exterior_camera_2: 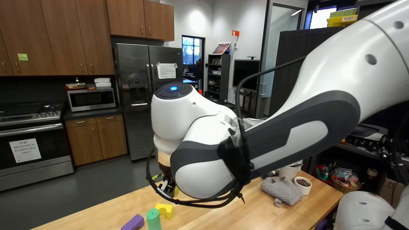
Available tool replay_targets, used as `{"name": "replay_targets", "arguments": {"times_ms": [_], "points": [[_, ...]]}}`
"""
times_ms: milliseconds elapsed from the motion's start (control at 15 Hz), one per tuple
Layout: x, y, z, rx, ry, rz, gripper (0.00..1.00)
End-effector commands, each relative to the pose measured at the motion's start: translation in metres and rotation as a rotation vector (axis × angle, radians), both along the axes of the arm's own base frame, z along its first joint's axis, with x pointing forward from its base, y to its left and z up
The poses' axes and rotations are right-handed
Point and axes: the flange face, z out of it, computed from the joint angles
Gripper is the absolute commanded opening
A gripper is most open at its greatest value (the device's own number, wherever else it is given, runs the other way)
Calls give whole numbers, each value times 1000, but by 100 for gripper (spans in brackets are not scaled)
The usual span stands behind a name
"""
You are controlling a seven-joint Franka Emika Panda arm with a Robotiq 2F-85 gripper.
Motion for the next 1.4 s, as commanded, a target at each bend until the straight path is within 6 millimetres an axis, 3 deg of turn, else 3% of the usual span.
{"name": "replay_targets", "arguments": {"times_ms": [0,467,1333], "points": [[-2,11,18,-22,63,65,16],[11,33,28,-39,134,194,16],[51,53,4,-21,199,295,16]]}}
